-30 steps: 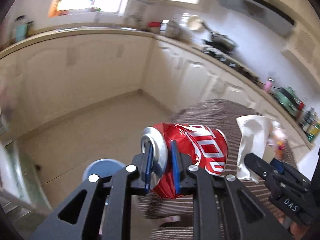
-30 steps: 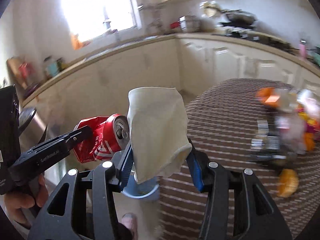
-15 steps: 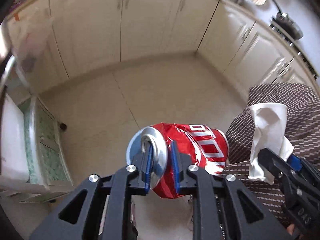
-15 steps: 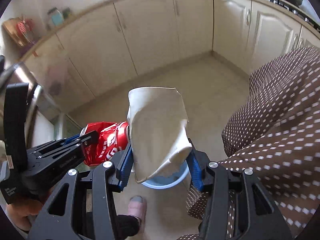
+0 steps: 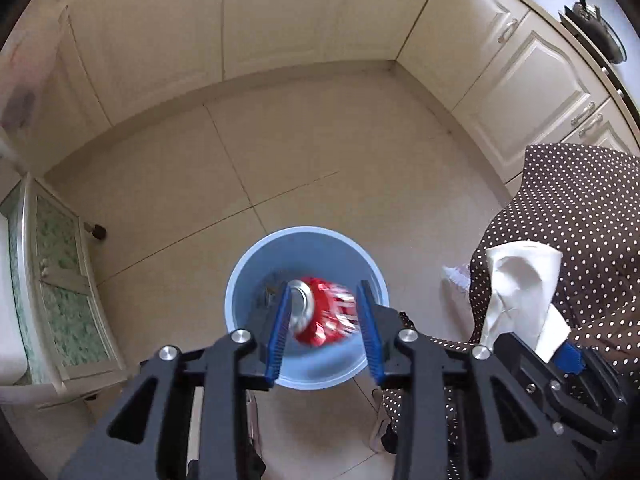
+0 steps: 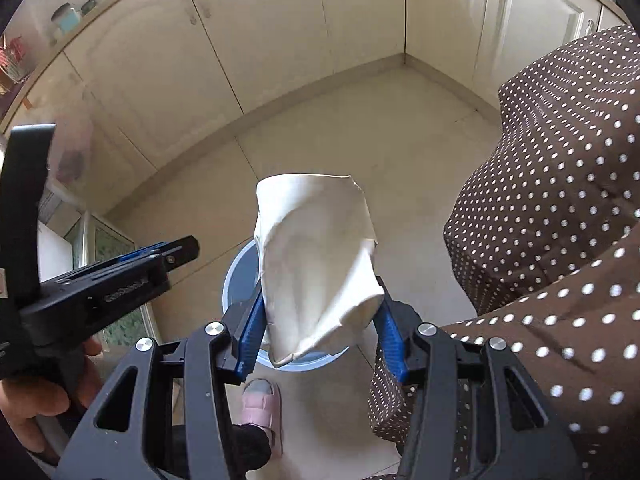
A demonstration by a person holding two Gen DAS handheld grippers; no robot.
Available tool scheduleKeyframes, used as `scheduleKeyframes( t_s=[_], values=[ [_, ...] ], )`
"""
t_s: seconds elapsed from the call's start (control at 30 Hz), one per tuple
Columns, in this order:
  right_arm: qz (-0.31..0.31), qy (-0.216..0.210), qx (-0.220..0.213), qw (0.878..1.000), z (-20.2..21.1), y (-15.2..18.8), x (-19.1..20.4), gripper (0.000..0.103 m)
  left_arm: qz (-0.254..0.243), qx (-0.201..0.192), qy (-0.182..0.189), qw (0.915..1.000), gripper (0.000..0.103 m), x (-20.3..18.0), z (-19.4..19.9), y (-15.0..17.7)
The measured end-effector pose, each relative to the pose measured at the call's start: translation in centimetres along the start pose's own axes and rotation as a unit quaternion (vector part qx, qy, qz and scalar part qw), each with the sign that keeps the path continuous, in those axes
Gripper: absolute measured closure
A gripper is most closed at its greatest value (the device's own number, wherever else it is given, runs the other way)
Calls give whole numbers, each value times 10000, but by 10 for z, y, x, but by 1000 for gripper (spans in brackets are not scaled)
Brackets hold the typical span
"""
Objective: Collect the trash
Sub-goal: 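Carry the can and tissue over the blue bin and open both tools, then grasp the orange cracker with the left tool while the right tool grasps the black snack wrapper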
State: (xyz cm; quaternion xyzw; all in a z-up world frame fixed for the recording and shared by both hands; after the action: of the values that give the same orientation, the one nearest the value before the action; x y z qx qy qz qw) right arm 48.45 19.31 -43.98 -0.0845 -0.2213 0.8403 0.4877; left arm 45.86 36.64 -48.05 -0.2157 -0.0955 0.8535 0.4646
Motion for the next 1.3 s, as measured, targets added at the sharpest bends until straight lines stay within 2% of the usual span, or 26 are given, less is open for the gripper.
scheduleKeyframes(
  t_s=[0.37,0.5,0.63,0.77,0.93,1.07,1.23,1.3],
  values=[
    [159,-219,128,9996,-11,0,32,55,235,-72,-84,9997,62,21,28,15],
    [170,-366,-66,9992,-4,-15,44,52,281,-296,-68,9991,61,20,48,6],
    [176,-338,-303,9988,8,-28,47,42,263,-498,-84,9984,60,16,69,-2],
    [184,-327,-431,9984,25,-32,46,41,231,-683,-25,9974,59,11,91,-6],
    [253,-205,-632,9975,64,-31,40,41,123,-866,19,9962,59,-4,124,-4],
    [224,-78,-966,9950,112,-35,28,41,-47,-1130,127,9935,59,-25,164,-2],
    [116,150,-1660,9859,197,-37,0,39,-422,-1583,401,9857,54,-69,224,-1],
    [18,222,-1934,9809,234,-33,-14,37,-649,-1758,554,9807,53,-99,250,3]
  ],
)
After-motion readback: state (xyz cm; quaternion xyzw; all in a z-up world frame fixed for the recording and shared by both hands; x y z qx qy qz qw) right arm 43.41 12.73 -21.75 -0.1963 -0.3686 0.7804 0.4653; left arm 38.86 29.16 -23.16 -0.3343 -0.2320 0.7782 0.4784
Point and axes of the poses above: each gripper's, at about its wrist camera, not at the fingertips, and z roughly against the way its jaws point, x to its left, y to its underside, the point moved 10 cm from there along -z, roughly the way its jaws point, and after that the axes turned 5 degrees about y, right-handed, at the moved point
